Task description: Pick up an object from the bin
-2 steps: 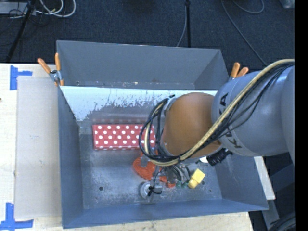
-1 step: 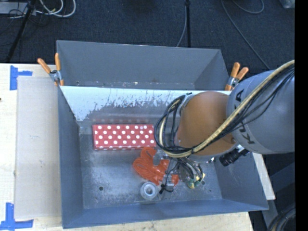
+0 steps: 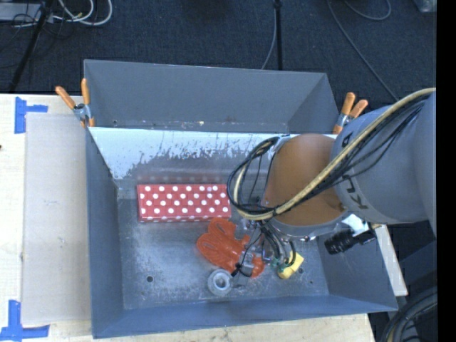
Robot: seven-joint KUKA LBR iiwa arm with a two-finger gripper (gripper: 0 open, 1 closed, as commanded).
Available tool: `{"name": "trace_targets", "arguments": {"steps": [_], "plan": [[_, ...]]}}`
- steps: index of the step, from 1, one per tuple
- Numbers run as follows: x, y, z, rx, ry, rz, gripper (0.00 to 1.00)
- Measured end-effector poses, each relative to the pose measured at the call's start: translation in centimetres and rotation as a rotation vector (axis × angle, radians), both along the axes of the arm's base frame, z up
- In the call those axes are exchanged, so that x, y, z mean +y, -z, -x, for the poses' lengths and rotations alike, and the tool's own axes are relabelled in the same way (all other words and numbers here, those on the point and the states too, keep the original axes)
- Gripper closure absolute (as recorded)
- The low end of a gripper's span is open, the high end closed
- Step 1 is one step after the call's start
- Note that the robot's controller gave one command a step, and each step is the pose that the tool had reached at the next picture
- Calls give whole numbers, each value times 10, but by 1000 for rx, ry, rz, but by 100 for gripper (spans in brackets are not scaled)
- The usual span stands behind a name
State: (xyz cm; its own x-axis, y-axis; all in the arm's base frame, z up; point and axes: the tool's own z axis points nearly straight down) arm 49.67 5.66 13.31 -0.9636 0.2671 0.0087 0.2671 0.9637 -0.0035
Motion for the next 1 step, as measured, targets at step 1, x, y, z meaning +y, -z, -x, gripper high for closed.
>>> {"name": "trace_targets", "arguments": {"steps": [1], "plan": [[-3, 24, 1, 2, 83, 0, 0]]}}
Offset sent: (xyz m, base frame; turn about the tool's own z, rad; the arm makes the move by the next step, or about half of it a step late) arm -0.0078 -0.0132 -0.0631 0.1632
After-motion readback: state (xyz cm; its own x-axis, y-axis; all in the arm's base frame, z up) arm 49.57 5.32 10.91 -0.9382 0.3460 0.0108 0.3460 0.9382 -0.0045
